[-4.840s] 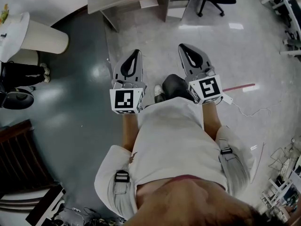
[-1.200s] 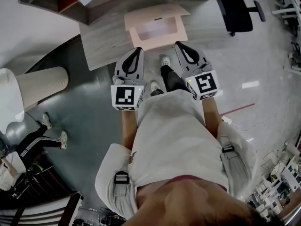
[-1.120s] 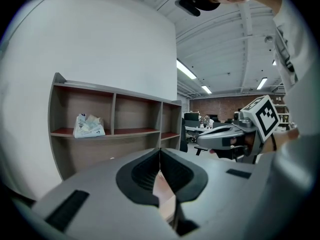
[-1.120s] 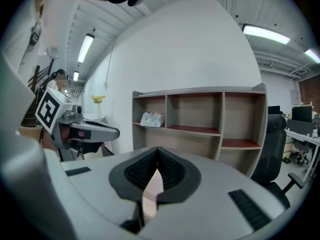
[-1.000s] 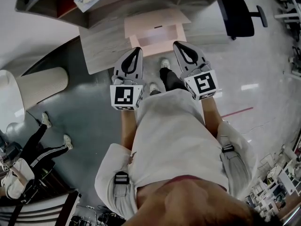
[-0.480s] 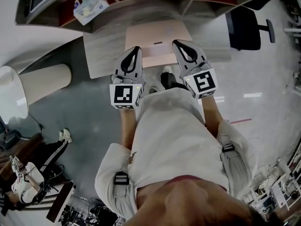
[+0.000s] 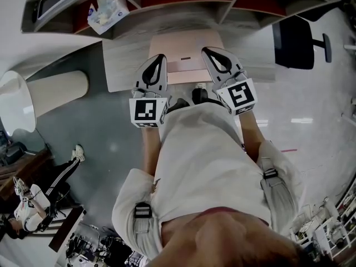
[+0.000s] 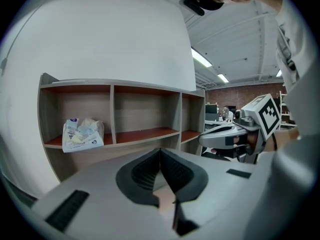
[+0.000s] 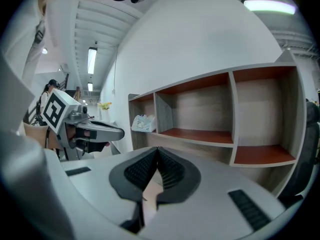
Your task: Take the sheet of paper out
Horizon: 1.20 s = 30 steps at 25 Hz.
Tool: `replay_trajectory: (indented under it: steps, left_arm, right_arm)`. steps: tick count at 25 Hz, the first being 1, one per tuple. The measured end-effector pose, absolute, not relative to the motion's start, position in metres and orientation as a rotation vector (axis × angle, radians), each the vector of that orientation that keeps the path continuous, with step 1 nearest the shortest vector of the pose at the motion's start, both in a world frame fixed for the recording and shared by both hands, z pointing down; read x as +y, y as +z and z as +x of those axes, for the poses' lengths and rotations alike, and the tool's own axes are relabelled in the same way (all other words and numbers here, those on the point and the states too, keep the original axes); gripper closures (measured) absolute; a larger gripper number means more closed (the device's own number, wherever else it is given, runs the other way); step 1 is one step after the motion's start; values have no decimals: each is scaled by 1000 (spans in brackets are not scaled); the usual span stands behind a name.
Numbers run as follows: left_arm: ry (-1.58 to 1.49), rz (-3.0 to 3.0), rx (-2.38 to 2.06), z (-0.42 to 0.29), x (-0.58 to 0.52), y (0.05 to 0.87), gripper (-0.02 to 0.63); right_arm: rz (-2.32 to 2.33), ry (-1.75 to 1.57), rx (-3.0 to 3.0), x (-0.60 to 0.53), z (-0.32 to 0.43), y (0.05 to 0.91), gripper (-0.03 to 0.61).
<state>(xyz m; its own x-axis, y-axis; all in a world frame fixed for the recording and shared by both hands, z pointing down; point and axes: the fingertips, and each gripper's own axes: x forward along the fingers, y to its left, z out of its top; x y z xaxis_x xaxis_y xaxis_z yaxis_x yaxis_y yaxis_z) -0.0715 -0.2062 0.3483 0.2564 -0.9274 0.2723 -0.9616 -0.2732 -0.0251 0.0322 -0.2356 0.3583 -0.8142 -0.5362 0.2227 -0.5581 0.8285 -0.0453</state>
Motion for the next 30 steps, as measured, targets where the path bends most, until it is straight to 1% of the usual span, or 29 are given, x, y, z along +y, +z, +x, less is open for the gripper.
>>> replay_trajectory:
  steps: [4,8,11,14,18,26,30]
  left_arm:
    - [361,2366,-1761,-70,-208,359,591]
    - [301,2383,-1702,-68,-203,368,591]
    - [274,2402,-1639,-67,-198,379,591]
    - [246,2409,-1583,-71,-196,392,591]
    - [261,2430,-1509,-79,-193,406,589]
    - [316,2493,-1349,-89,-189,428,589]
    - [409,2507,-1334,-98,-194,443,588]
  right_arm:
    - [594,163,-2793,-216,21,382,560]
    - [319,128,-2685,-182,6,428,560]
    - [228,91,-2566,-163,-2,466,560]
    - [267,33,-2473,-165,-5,500,560]
    - [353,75,-2414,-176,-10,525,560]
    - [621,115,-2359,-212,-12,529,560]
    - [699,138,-2386,-227,-19,520,560]
